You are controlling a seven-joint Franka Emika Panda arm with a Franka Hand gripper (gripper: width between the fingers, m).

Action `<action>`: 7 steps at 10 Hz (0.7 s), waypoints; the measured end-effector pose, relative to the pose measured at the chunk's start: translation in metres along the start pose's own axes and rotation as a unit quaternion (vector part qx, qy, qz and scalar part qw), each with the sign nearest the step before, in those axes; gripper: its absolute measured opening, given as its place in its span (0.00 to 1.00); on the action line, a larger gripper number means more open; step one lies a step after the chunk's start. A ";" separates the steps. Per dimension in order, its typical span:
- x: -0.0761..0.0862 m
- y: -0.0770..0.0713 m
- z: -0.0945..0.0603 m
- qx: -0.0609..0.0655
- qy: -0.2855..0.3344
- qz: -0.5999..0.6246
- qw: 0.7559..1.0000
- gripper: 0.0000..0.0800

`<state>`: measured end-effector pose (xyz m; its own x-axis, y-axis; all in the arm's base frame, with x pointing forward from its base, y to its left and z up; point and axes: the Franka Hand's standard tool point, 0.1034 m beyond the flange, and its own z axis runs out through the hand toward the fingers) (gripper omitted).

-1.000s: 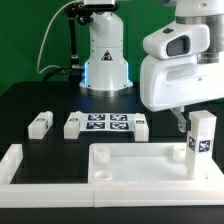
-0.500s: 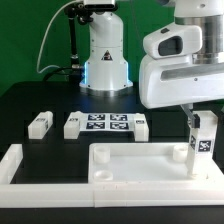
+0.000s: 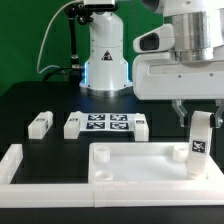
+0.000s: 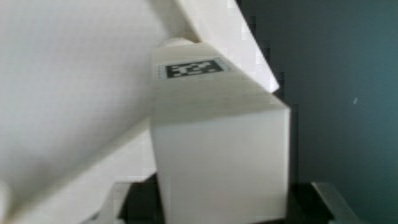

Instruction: Assemble desk

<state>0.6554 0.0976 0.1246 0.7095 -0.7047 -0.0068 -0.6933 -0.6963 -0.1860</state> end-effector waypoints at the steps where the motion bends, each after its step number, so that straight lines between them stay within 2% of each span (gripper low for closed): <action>1: 0.000 0.002 0.000 0.006 -0.005 0.066 0.998 0.37; 2: 0.000 0.006 0.000 0.014 -0.011 0.118 0.993 0.37; 4: -0.008 0.005 -0.001 0.015 -0.012 0.194 0.981 0.37; 6: -0.008 0.005 -0.001 0.015 -0.012 0.151 0.988 0.37; 7: -0.014 0.003 0.001 0.003 -0.019 0.047 0.999 0.49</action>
Offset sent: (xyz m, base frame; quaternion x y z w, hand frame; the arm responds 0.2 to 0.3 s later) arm -0.0076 0.0068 -0.0025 0.0138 0.0409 0.2163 0.9754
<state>0.6437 0.1050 0.1233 0.6462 -0.7607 -0.0609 -0.7559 -0.6270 -0.1884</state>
